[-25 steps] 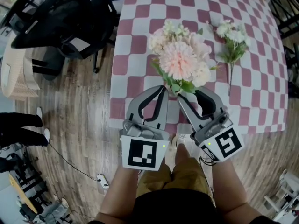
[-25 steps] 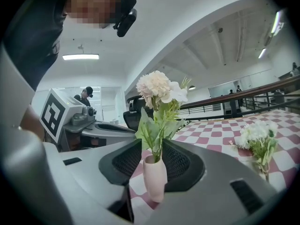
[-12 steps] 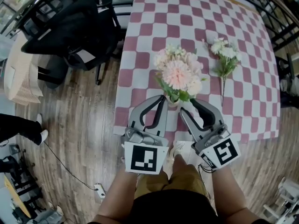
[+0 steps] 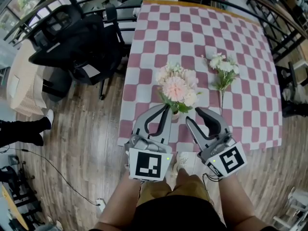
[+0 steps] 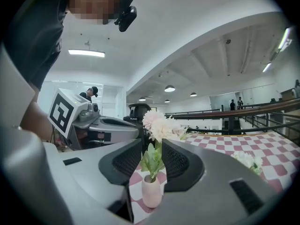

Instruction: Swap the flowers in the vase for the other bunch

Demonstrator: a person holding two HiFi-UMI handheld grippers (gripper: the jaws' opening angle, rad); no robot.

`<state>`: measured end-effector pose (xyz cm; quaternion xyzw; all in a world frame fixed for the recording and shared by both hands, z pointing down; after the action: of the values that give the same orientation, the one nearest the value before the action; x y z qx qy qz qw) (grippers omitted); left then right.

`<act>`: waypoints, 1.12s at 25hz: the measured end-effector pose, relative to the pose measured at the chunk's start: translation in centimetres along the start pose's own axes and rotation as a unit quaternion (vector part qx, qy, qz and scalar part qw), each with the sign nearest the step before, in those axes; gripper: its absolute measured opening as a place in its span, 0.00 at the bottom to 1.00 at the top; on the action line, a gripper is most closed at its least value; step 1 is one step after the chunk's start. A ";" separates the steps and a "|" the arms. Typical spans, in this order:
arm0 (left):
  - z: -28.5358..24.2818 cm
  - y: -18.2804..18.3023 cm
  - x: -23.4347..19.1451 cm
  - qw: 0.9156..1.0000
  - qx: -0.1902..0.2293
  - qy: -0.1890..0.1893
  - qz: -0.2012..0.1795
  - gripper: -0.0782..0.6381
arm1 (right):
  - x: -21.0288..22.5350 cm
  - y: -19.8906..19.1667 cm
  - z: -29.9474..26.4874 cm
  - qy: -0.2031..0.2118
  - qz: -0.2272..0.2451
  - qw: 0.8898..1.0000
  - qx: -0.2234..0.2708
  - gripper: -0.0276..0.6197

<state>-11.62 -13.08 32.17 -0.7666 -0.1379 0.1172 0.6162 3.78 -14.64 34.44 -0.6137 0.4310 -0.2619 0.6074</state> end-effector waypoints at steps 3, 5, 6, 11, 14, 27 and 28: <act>0.2 0.5 0.2 1.000 0.000 0.000 0.000 0.12 | 0.4 1.1 0.4 -0.007 0.000 1.000 0.009 0.24; 0.3 0.7 0.2 1.000 -0.007 0.001 0.001 0.12 | 0.4 1.8 0.4 -0.007 0.004 1.000 0.014 0.24; 0.4 0.9 0.2 1.000 -0.008 0.001 0.000 0.12 | 0.4 2.1 0.4 -0.007 0.008 1.000 0.015 0.24; 0.9 2.5 0.3 1.000 -0.001 0.000 -0.010 0.12 | 0.6 3.9 0.3 -0.002 0.021 0.999 0.031 0.24; 1.1 3.3 0.3 1.000 0.000 -0.001 -0.005 0.12 | 0.6 5.0 0.3 0.001 0.022 0.999 0.040 0.20; 1.7 6.9 2.4 0.999 0.037 -0.027 -0.013 0.12 | 0.2 9.1 1.0 0.003 0.070 0.995 0.074 0.09; 1.6 7.2 2.4 0.999 0.042 -0.027 -0.018 0.12 | 0.4 9.4 1.1 0.003 0.071 0.994 0.077 0.09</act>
<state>-9.41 -12.19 24.81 -0.7336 -0.1635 0.1325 0.6462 2.87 -13.38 25.12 -0.5318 0.4540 -0.2529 0.6687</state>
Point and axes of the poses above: the fingertips, and each gripper's own axes: z backward along the fingers, x to its right, y out of its top, the point moved 8 cm from there along z, backward along the fingers, and after that the axes turned 14 degrees about z, right-handed, at the moved point
